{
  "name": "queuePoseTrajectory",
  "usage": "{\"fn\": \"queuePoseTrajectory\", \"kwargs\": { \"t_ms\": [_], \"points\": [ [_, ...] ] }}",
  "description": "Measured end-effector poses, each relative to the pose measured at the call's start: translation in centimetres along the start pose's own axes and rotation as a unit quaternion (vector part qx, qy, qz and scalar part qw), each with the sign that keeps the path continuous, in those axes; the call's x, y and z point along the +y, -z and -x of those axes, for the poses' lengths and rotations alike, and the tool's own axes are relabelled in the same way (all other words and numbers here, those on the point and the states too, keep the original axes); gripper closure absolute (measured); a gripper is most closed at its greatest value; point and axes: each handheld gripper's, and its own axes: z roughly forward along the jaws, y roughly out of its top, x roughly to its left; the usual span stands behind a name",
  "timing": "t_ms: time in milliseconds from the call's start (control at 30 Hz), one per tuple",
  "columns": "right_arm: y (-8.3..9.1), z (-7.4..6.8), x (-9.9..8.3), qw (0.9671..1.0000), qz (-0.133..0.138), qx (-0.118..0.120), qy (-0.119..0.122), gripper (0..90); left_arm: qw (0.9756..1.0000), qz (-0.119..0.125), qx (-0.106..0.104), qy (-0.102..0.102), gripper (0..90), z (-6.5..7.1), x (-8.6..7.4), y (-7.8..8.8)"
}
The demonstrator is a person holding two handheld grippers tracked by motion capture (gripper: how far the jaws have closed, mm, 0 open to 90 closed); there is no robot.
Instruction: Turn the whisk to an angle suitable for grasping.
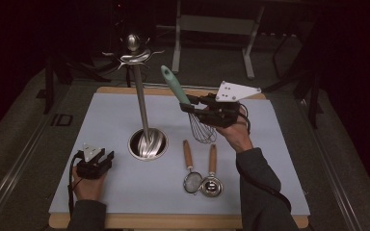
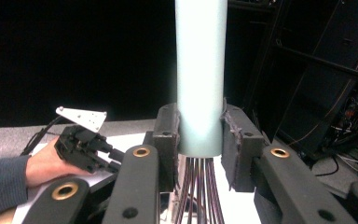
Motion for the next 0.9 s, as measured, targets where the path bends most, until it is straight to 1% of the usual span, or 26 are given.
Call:
{"fn": "queuePoseTrajectory", "kwargs": {
  "t_ms": [200,367,667,900],
  "points": [
    [-0.5,-0.1,0.8,0.9999,0.01,0.002,0.002,69.2,1.0,0.0,-0.001,0.001,61.1,0.0,0.0,0.0],
    [-1.0,-0.2,1.2,1.0,0.008,0.002,0.003,69.2,1.0,0.0,-0.001,0.001,61.1,0.0,0.0,0.0],
    [-2.3,-0.8,1.7,0.9997,0.009,0.02,0.007,69.2,1.0,0.0,-0.001,0.001,61.2,0.0,0.0,0.0],
    [-3.0,-0.8,1.7,0.9999,0.002,0.014,0.007,69.1,1.0,0.001,-0.002,0.003,61.2,0.0,0.0,0.0]
  ]
}}
